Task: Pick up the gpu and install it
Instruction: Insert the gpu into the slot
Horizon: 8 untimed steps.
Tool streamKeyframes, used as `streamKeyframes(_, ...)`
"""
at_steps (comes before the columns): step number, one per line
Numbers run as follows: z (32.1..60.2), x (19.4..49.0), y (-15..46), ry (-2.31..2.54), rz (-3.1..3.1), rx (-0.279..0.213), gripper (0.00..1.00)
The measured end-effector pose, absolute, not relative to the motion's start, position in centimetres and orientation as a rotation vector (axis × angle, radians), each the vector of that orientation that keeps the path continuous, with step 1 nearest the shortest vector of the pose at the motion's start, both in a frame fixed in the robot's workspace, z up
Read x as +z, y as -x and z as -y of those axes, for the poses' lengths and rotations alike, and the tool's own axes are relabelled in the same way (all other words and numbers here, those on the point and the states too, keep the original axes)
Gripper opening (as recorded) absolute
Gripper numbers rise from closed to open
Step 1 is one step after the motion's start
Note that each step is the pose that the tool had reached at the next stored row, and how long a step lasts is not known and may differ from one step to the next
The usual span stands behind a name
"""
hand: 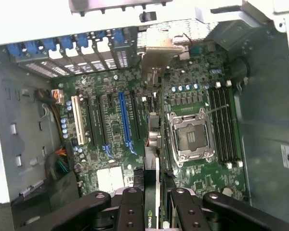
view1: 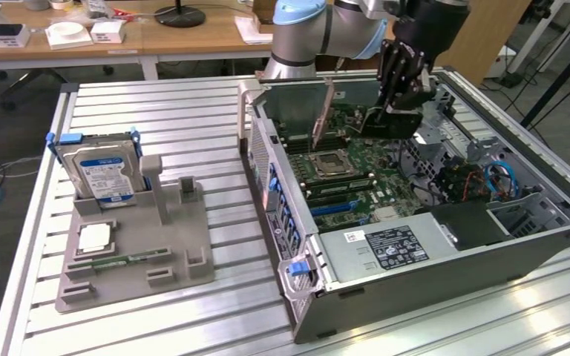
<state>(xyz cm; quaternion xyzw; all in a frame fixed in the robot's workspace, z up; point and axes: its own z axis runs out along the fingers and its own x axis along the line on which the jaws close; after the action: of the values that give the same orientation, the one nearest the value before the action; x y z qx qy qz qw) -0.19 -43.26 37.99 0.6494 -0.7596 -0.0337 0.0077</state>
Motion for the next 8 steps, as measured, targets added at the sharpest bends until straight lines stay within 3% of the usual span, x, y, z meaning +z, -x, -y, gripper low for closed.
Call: streamKeyframes(8,43.33,37.2,0.15,-2.154,2.256,-0.101,0.26)
